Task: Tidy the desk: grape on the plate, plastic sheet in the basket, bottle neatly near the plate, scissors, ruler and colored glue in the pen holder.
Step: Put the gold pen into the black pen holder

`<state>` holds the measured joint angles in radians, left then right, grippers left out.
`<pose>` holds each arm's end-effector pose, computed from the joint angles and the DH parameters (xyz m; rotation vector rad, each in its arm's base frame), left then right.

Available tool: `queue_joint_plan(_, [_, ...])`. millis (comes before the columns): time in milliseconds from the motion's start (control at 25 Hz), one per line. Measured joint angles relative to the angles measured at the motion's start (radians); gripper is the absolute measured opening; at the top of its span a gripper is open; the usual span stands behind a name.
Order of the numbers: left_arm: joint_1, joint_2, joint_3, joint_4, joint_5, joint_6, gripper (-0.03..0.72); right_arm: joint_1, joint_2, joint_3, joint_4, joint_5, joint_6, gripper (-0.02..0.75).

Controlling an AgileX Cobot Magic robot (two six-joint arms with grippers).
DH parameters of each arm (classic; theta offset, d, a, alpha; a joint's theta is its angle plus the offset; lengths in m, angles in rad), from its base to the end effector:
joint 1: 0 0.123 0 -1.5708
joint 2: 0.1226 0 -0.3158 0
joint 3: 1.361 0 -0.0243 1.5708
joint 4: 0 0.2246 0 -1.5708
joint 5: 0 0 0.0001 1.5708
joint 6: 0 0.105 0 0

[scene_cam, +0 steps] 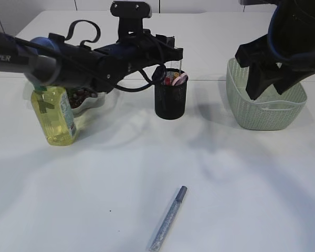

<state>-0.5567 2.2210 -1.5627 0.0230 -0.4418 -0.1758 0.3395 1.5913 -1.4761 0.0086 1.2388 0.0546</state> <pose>0.4466 -0.2792 0.2345 0.3524 1.6933 -0.5372 0.2841 0.1012 0.3534 -0.4015 2.8151 0.0972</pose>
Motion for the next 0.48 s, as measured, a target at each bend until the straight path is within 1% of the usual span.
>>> queue_joint_plan(120, [0.000,-0.061,0.000,0.013,0.157,0.000,0.186,0.000,0.000,0.000,0.000,0.000,0.000,0.416])
queue_joint_plan(280, [-0.009,-0.185,0.000,0.050,0.422,0.000,0.188,0.000,0.000,0.000,0.000,0.000,0.000,0.416])
queue_joint_plan(360, [-0.024,-0.241,0.000,0.059,0.562,0.000,0.190,0.000,0.000,0.000,0.006,0.000,0.000,0.416])
queue_joint_plan(480, [-0.055,-0.312,0.000,0.065,0.771,0.000,0.191,0.000,0.000,0.000,0.049,0.000,0.000,0.416])
